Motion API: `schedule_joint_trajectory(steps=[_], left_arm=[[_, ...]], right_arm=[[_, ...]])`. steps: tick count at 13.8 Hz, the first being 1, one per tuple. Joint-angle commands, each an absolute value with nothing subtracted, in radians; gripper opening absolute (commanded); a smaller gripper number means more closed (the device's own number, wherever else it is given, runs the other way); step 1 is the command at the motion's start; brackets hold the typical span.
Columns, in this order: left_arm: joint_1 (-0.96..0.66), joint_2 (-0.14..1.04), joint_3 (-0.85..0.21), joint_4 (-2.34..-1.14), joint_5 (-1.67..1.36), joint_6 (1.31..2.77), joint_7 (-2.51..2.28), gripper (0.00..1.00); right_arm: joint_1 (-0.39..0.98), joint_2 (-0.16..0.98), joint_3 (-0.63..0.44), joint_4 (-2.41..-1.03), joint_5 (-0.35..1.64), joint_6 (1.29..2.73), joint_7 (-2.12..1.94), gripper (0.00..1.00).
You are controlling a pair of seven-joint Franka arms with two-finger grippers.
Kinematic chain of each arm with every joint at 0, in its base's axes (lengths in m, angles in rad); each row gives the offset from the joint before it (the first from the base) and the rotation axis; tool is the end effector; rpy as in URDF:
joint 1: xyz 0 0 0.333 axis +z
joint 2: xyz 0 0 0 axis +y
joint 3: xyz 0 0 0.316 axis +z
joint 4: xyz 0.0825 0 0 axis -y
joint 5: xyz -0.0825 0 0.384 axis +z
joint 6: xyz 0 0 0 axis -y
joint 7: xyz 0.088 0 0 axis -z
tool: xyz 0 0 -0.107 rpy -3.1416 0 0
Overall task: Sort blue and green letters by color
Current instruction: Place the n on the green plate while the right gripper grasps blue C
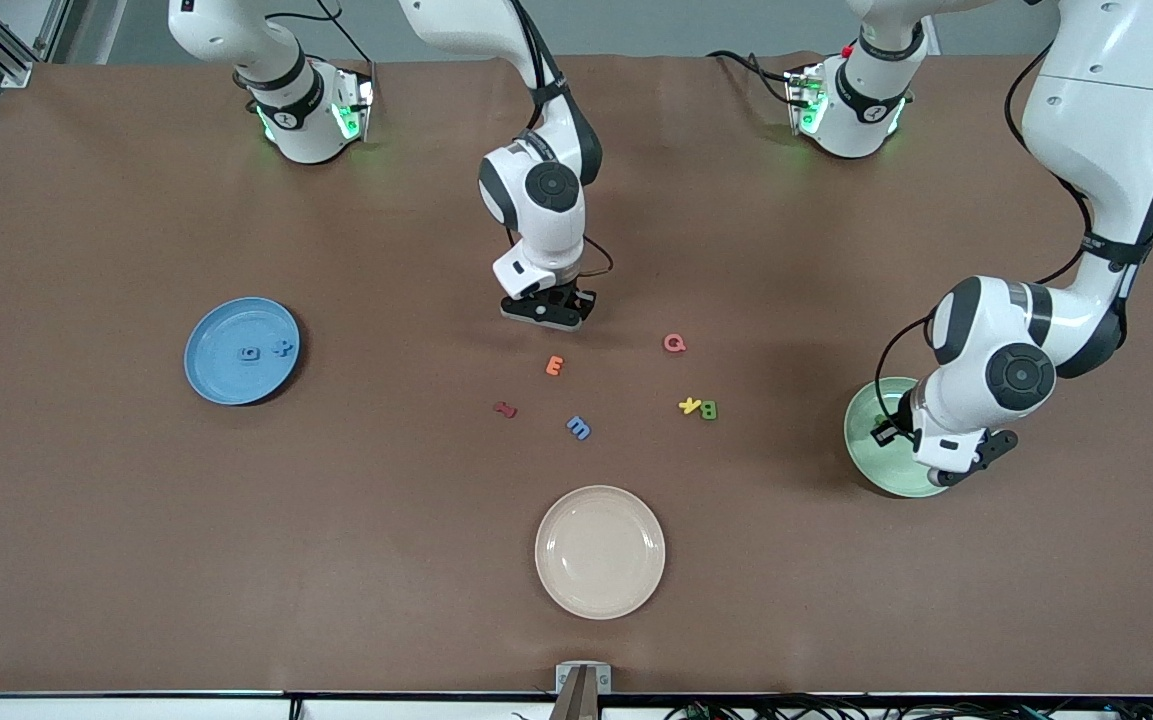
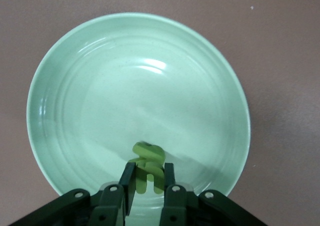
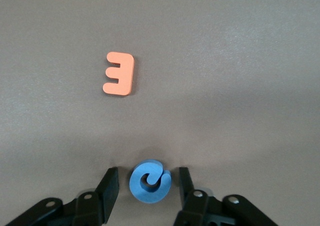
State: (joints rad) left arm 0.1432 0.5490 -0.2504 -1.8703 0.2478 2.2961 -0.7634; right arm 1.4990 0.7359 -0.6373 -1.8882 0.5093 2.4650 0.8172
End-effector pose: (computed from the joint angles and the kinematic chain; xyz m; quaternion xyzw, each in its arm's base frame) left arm 0.6251 -0.0544 0.2184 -0.9662 -0.2523 0.0347 0.0411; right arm 0.3968 0.4891 0.1793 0.9923 -0.1127 0.0477 0.0169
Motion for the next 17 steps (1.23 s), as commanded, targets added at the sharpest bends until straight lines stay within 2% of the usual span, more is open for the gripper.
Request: schedule_joint_trajectory(steps=[1, 3, 4, 5, 7, 9, 12, 17], left_arm=[[0.156, 0.512, -0.259, -1.924, 0.258, 2.322, -0.739, 0.06], [0.156, 0.512, -0.259, -1.925, 0.258, 2.322, -0.739, 0.07], [0.155, 0.515, -0.259, -1.921, 0.258, 2.322, -0.738, 0.09], [0.155, 0.521, -0.259, -1.918, 0.258, 2.324, -0.738, 0.10], [0.155, 0.526, -0.258, -1.914, 0.258, 2.342, -0.738, 0.13], [0.150, 0.540, -0.258, -1.905, 0.258, 2.350, -0.738, 0.13], [0.152, 0.552, -0.258, -1.902, 0.258, 2.375, -0.736, 0.13], [0.155, 0.546, -0.256, -1.910, 0.258, 2.373, -0.727, 0.17]], right_arm=[[1.491, 0.746, -0.630, -1.881, 0.528, 2.464, 0.825, 0.29], [1.490, 0.746, -0.630, -1.881, 0.528, 2.464, 0.825, 0.10], [1.488, 0.746, -0.630, -1.881, 0.528, 2.461, 0.825, 0.03], [1.486, 0.742, -0.632, -1.881, 0.528, 2.451, 0.824, 0.00], [1.465, 0.733, -0.638, -1.875, 0.519, 2.433, 0.798, 0.00], [1.437, 0.727, -0.661, -1.871, 0.514, 2.352, 0.691, 0.00], [1.434, 0.729, -0.819, -1.881, 0.512, 2.182, 0.403, 0.00], [1.396, 0.727, -1.124, -1.946, 0.514, 1.985, -0.152, 0.00]])
